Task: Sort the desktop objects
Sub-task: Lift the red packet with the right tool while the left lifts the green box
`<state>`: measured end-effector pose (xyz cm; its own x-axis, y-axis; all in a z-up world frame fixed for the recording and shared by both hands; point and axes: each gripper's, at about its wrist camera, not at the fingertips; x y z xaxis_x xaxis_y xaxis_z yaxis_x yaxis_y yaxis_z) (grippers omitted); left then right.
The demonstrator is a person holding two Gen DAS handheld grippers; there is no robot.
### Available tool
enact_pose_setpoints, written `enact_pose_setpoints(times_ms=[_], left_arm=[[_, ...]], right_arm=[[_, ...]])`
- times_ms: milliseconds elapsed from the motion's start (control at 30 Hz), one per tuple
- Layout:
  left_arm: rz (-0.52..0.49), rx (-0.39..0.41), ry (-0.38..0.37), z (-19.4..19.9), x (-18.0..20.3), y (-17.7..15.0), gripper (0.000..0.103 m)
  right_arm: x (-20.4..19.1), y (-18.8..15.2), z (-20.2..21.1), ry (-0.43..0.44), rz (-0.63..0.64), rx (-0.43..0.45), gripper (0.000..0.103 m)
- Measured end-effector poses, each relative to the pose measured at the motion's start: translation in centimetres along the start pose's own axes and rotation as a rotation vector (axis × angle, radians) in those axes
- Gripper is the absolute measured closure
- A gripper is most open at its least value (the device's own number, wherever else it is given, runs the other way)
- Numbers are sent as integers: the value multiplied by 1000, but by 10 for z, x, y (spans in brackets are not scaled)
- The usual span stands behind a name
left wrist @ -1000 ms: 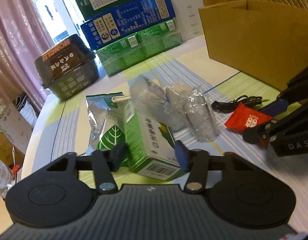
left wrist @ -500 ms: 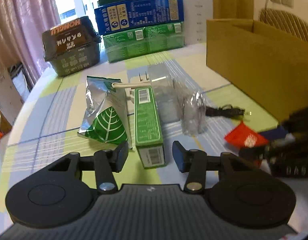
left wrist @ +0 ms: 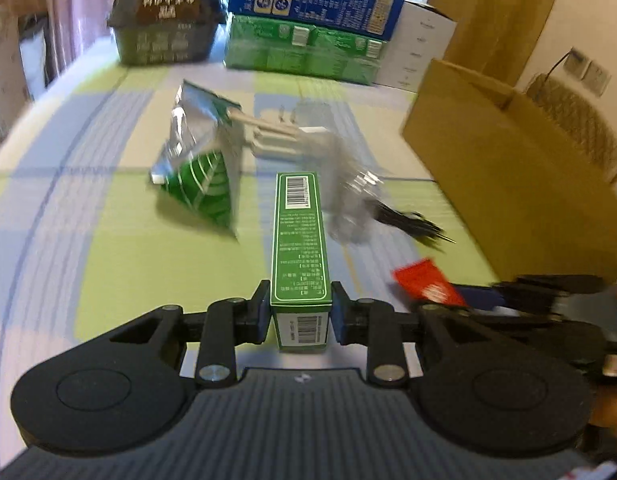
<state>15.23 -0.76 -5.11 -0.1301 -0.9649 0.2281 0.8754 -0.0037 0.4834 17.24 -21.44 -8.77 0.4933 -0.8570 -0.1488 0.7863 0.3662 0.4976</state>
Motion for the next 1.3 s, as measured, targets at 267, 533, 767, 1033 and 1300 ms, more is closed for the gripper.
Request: enact_pose_setpoints(times_ms=[267, 533, 767, 1033, 1300], left_arm=[[-108, 39, 218, 16, 7, -26, 45], [-493, 129, 281, 8, 46, -37, 41], [-627, 133, 280, -1, 63, -41, 55], [-560, 78, 268, -11, 49, -30, 53], [-538, 30, 248, -22, 37, -23, 58]], right_arm=[[-7, -15, 14, 13, -18, 10, 73], [-4, -13, 8, 7, -43, 9, 73], [1, -11, 7, 11, -62, 14, 73], [4, -11, 6, 10, -77, 16, 73], [5, -8, 6, 11, -96, 19, 73]])
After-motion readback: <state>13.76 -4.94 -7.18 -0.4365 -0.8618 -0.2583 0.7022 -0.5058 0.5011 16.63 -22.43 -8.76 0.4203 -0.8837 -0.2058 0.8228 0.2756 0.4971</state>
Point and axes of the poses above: each gripper's, at about its wrist camera, not at the fingertips, and z roughly against the way its jaws point, x to its right, y to its top, and after that the axes turned 10 degrees about -x, right-handed
